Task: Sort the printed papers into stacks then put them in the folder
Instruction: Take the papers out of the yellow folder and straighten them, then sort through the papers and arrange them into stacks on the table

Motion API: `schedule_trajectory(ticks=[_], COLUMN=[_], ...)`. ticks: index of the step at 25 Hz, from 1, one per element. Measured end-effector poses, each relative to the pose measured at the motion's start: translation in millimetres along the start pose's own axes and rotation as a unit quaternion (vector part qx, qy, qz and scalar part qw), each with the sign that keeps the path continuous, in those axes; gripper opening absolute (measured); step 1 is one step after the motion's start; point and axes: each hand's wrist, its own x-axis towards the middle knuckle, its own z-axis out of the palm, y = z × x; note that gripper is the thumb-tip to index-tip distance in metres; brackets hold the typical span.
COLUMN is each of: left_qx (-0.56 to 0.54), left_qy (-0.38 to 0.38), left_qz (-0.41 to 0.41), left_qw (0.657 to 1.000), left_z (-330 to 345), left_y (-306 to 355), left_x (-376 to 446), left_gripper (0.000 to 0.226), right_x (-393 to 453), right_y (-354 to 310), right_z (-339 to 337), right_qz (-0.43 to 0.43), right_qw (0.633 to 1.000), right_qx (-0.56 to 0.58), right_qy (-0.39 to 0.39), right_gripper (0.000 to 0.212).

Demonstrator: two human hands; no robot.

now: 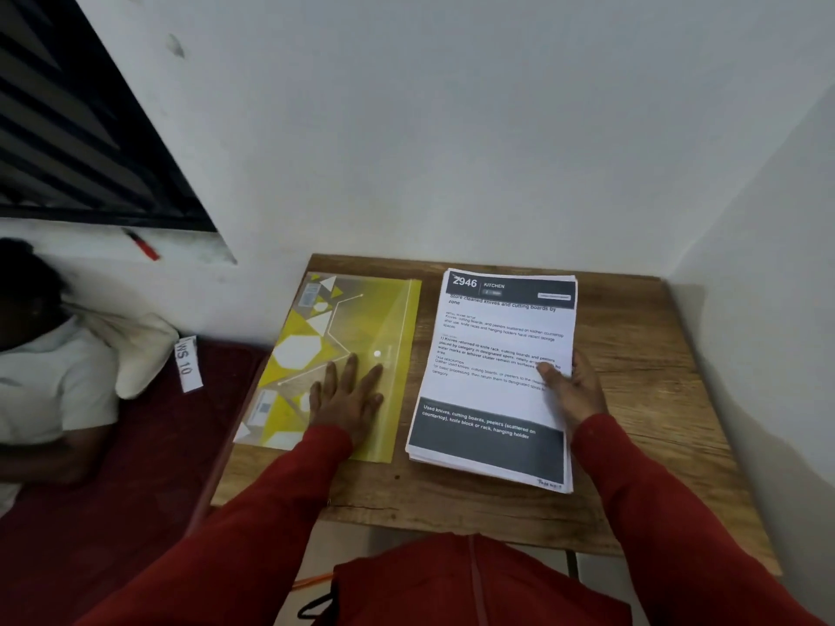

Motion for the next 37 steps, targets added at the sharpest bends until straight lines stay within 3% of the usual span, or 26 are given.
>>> schedule_trajectory(ticks=[5,7,8,9,11,12,13,17,27,32,37], left_qx=[-0.024,-0.173,-0.308,-0.448,-0.646,-0.685,-0.697,-0.665,-0.72,-0.734,-0.724], left_qy=[0.031,0.083,0.073,0.015,-0.139,-0.17,-0.175,-0.112,-0.066,-0.091,-0.129], left_qz=[-0.027,-0.02,-0.027,-0.053,-0.097,-0.089,-0.066,-0.006,0.035,0.024,0.011], left_qw=[0.999,0.981,0.948,0.892,0.744,0.702,0.692,0.739,0.69,0.672,0.677], left_z=[-11,-30,-45,-64,-100,-112,-121,-126,-106,-108,-112], left_y=[-17,-3,9,22,45,54,61,73,95,103,105], left_x=[-10,-9,-8,-8,-5,-3,0,17,8,3,3], left_gripper=[0.051,0.061,0.071,0.077,0.069,0.058,0.046,0.034,0.025,0.029,0.034], right_x=[-3,-4,-5,-7,-8,-8,-7,-3,-1,-2,-4], right_y=[-6,-11,-16,-22,-37,-44,-53,-75,-79,-81,-84], right_z=[33,42,46,50,59,64,68,67,32,22,18], right_qz=[0.015,0.021,0.025,0.03,0.035,0.037,0.04,0.026,0.058,0.048,0.031], right_qw=[1.0,0.999,0.999,0.997,0.994,0.992,0.99,0.992,0.981,0.982,0.987], right_qx=[-0.006,0.015,0.03,0.043,0.069,0.084,0.097,0.084,0.181,0.177,0.154], right_qy=[-0.026,-0.03,-0.038,-0.05,-0.076,-0.086,-0.092,-0.087,-0.025,-0.04,-0.043], right_gripper=[0.038,0.038,0.038,0.037,0.036,0.039,0.043,0.032,0.035,0.032,0.029])
